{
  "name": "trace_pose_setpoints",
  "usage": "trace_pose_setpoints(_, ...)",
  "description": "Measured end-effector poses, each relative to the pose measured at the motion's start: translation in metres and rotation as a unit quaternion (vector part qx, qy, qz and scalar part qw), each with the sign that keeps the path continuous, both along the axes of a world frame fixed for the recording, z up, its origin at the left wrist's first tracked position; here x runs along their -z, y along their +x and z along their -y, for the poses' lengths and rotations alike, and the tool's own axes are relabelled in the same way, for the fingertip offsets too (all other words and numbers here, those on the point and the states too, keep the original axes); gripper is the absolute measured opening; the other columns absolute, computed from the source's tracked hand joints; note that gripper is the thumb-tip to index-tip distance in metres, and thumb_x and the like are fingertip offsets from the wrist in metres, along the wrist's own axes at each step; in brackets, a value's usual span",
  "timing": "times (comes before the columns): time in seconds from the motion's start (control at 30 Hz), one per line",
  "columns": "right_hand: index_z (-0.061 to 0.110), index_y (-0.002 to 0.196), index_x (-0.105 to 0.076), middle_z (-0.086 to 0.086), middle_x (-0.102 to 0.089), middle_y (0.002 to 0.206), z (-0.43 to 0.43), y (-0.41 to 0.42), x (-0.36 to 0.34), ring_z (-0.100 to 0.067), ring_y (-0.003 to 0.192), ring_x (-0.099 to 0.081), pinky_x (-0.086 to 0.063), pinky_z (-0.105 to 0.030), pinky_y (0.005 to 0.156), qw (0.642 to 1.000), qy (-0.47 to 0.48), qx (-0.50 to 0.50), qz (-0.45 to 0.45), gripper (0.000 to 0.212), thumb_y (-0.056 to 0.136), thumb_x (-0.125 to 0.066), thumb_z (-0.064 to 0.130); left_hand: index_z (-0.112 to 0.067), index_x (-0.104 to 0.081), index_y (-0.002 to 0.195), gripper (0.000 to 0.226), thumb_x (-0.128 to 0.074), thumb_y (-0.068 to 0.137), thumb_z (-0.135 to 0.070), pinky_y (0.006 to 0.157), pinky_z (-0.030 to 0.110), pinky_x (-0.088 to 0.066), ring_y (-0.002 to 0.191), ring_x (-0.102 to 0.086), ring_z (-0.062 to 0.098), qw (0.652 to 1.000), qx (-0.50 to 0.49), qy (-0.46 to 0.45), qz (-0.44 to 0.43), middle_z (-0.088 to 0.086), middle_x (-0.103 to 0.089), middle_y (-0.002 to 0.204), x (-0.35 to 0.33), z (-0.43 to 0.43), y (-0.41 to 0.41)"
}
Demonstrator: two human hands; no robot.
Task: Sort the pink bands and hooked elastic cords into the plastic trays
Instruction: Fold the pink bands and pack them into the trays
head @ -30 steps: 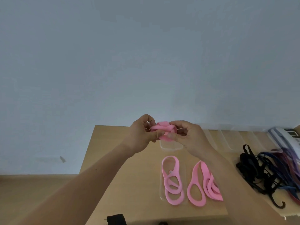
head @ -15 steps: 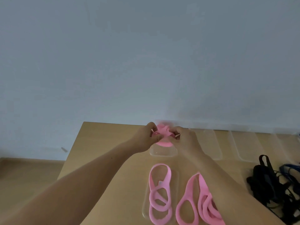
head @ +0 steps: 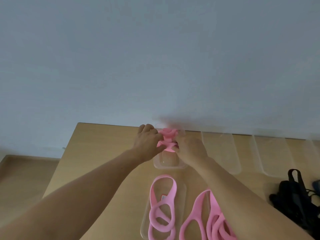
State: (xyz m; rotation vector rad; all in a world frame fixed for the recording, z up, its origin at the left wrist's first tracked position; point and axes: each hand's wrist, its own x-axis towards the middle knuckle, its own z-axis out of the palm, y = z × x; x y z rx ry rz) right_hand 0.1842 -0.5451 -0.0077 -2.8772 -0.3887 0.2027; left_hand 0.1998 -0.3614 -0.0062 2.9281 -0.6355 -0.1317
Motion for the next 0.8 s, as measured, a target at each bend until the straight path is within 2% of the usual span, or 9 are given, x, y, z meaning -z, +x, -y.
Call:
trace_pose_setpoints(0.1, 0.022, 0.113, -0.066, -0.003, -0.061, 0.123, -0.002, -0.002, 0.006, -0.028, 0.090, -0.065, -0.039, -0.030, 0.065, 0.999, -0.039, -0.007, 0.029, 0.023, 0.094, -0.055, 0.030, -0.028, -0.068, 0.106, 0.034, -0.050, 0.092, -0.053, 0.103, 0.034, -0.019, 0.121, -0.038, 0.024, 1.000, -0.006, 0.017, 0.009, -0.005, -0.062, 0.108, 0.006, 0.005, 0.001)
trace_pose_setpoints(0.17, 0.021, 0.104, -0.072, -0.002, -0.062, 0.123, -0.003, -0.005, 0.011, -0.025, 0.090, -0.065, -0.044, -0.030, 0.065, 0.996, -0.050, -0.020, 0.075, 0.019, 0.087, -0.065, 0.025, -0.028, -0.068, 0.104, 0.032, -0.051, 0.091, -0.052, 0.104, 0.035, -0.017, 0.122, -0.037, 0.025, 1.000, -0.013, 0.023, 0.011, -0.004, -0.060, 0.110, 0.009, 0.009, 0.001)
trace_pose_setpoints(0.27, 0.020, 0.097, -0.074, 0.000, -0.064, 0.113, -0.006, -0.006, 0.012, -0.026, 0.105, -0.059, -0.050, -0.035, 0.079, 0.993, -0.030, 0.000, 0.110, 0.019, 0.079, -0.073, 0.025, -0.028, -0.067, 0.106, 0.030, -0.050, 0.092, -0.049, 0.105, 0.038, -0.013, 0.123, -0.037, 0.026, 0.999, -0.017, 0.044, 0.025, -0.004, -0.061, 0.111, 0.013, 0.013, 0.000)
trace_pose_setpoints(0.37, 0.018, 0.083, -0.074, -0.001, -0.065, 0.095, -0.009, -0.003, 0.009, -0.029, 0.090, -0.060, -0.050, -0.037, 0.070, 0.990, -0.024, 0.016, 0.141, 0.014, 0.072, -0.081, 0.022, -0.027, -0.066, 0.109, 0.031, -0.048, 0.093, -0.046, 0.106, 0.040, -0.008, 0.124, -0.038, 0.026, 0.997, -0.017, 0.060, 0.038, -0.004, -0.061, 0.110, 0.015, 0.016, 0.001)
trace_pose_setpoints(0.43, 0.017, 0.087, -0.076, -0.002, -0.067, 0.099, -0.008, 0.000, 0.010, -0.030, 0.094, -0.058, -0.046, -0.037, 0.076, 0.992, -0.017, 0.010, 0.125, 0.007, 0.081, -0.074, 0.022, -0.027, -0.067, 0.107, 0.031, -0.048, 0.092, -0.046, 0.106, 0.039, -0.013, 0.122, -0.038, 0.025, 0.998, -0.021, 0.053, 0.033, -0.004, -0.062, 0.109, 0.013, 0.018, 0.001)
trace_pose_setpoints(0.53, 0.018, 0.102, -0.074, 0.000, -0.064, 0.113, -0.006, 0.004, 0.015, -0.028, 0.104, -0.052, -0.040, -0.034, 0.083, 0.995, -0.024, 0.000, 0.100, 0.019, 0.093, -0.059, 0.026, -0.027, -0.066, 0.110, 0.035, -0.049, 0.087, -0.049, 0.104, 0.036, -0.021, 0.119, -0.039, 0.023, 1.000, -0.016, 0.015, 0.021, -0.005, -0.064, 0.107, 0.008, 0.013, 0.001)
trace_pose_setpoints(0.63, 0.017, 0.105, -0.073, -0.002, -0.065, 0.113, -0.007, 0.006, 0.015, -0.029, 0.104, -0.052, -0.041, -0.036, 0.083, 0.994, -0.016, -0.005, 0.105, 0.022, 0.095, -0.056, 0.026, -0.031, -0.062, 0.123, 0.036, -0.053, 0.090, -0.040, 0.104, 0.033, -0.019, 0.126, -0.036, 0.022, 1.000, 0.018, 0.002, -0.001, -0.005, -0.062, 0.115, 0.004, 0.000, 0.002)
trace_pose_setpoints(0.7, 0.016, 0.105, -0.073, -0.003, -0.065, 0.114, -0.007, 0.006, 0.013, -0.029, 0.103, -0.052, -0.043, -0.037, 0.083, 0.995, -0.021, -0.007, 0.101, 0.023, 0.096, -0.055, 0.026, -0.034, -0.062, 0.123, 0.033, -0.054, 0.091, -0.038, 0.104, 0.034, -0.019, 0.127, -0.035, 0.022, 0.999, 0.029, 0.027, -0.007, -0.007, -0.060, 0.117, 0.002, -0.003, 0.006)
trace_pose_setpoints(0.8, 0.015, 0.101, -0.075, -0.004, -0.067, 0.108, -0.002, 0.005, 0.013, -0.030, 0.098, -0.054, -0.045, -0.039, 0.081, 0.994, -0.007, -0.012, 0.110, 0.020, 0.094, -0.059, 0.024, -0.036, -0.063, 0.116, 0.027, -0.058, 0.089, -0.039, 0.102, 0.035, -0.021, 0.119, -0.040, 0.023, 0.999, 0.009, 0.046, -0.004, -0.008, -0.061, 0.110, 0.001, 0.005, 0.010)
